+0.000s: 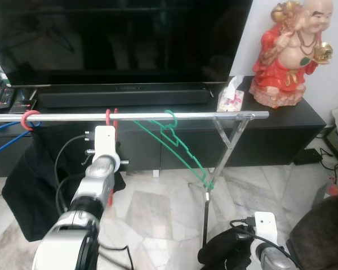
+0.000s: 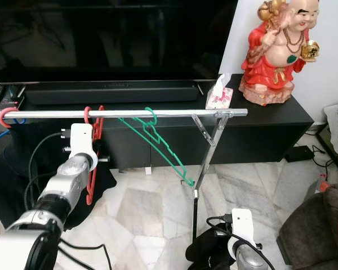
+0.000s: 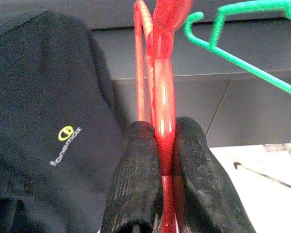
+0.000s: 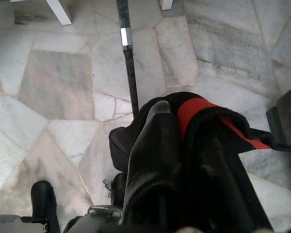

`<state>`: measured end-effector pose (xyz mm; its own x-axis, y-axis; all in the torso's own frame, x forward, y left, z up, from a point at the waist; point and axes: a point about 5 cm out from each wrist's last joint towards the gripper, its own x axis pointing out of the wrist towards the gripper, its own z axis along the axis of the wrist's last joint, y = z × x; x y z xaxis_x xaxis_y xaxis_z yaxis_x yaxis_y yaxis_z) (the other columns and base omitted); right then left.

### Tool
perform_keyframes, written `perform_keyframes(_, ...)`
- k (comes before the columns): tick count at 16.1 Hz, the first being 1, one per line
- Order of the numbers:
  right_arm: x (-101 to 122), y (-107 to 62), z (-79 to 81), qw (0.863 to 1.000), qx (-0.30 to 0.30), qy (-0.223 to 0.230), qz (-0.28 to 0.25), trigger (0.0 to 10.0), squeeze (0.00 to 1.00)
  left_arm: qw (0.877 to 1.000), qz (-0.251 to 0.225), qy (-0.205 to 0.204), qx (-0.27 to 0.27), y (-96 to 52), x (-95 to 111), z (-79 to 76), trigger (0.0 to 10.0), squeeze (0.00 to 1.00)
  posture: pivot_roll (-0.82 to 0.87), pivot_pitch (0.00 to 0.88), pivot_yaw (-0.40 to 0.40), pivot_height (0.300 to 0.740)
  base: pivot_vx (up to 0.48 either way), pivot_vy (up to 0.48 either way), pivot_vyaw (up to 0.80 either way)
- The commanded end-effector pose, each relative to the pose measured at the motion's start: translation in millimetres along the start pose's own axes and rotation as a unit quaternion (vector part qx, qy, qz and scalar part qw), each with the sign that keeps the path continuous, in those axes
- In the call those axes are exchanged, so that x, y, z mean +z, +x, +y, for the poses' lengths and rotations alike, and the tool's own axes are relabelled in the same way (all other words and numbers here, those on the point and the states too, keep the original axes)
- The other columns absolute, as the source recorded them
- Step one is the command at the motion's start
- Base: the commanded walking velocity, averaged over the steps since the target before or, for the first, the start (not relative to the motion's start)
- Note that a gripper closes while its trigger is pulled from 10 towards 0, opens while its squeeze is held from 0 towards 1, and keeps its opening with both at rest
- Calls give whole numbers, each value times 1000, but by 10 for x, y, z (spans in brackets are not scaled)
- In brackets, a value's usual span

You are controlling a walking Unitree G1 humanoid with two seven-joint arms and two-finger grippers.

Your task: Hang hanger

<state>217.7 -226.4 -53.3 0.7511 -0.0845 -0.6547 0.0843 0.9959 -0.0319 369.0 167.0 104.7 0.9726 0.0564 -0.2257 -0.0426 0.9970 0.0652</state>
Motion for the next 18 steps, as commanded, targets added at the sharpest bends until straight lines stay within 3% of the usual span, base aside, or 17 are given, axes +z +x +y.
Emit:
perform_keyframes(1, 7, -3, -34, 1000, -3, -4, 0, 10000, 0, 999, -42, 26, -18, -40, 56, 8, 0, 0, -99, 33, -44, 740, 0, 0, 0)
perform_keyframes(2, 0, -7, -38, 1000, -4, -4, 0, 10000, 0, 992, -112, 37, -34, -158, 101, 47, 0, 0, -94, 32, -46, 740, 0, 0, 0)
perform_keyframes(5, -9, -12, -41, 1000, -3, -6, -1, 10000, 0, 986, -159, 38, -26, -281, 103, 97, 0, 0, -94, 26, -45, 740, 0, 0, 0)
perform_keyframes(8, -21, -16, -40, 1000, -3, -5, 0, 10000, 0, 981, -176, 67, -51, -473, -73, 91, 0, 0, -98, 18, -40, 740, 0, 0, 0)
perform_keyframes(11, -30, -17, -38, 1000, -4, -4, 2, 10000, 0, 979, -162, 98, -69, -635, -299, 122, 2902, 0, -97, 18, -38, 740, 0, 0, 0)
perform_keyframes(12, -32, -18, -37, 1000, -4, -5, 2, 10000, 0, 980, -144, 116, -79, -717, -444, 146, 10000, 0, -97, 18, -38, 740, 0, 0, 0)
perform_keyframes(15, -32, -14, -31, 1000, -2, -7, 6, 10000, 0, 990, -50, 116, -58, -864, -926, 312, 10000, 0, -88, 32, -42, 740, 0, 0, 0)
perform_keyframes(16, -31, -13, -30, 1000, -2, -7, 7, 10000, 0, 991, -42, 116, -56, -866, -961, 322, 10000, 0, -85, 34, -42, 740, 0, 0, 0)
perform_keyframes(18, -33, -10, -27, 1000, -4, -6, 11, 10000, 0, 992, 69, 102, -29, -879, -1350, 394, 10000, 0, -89, 36, -40, 740, 0, 0, 0)
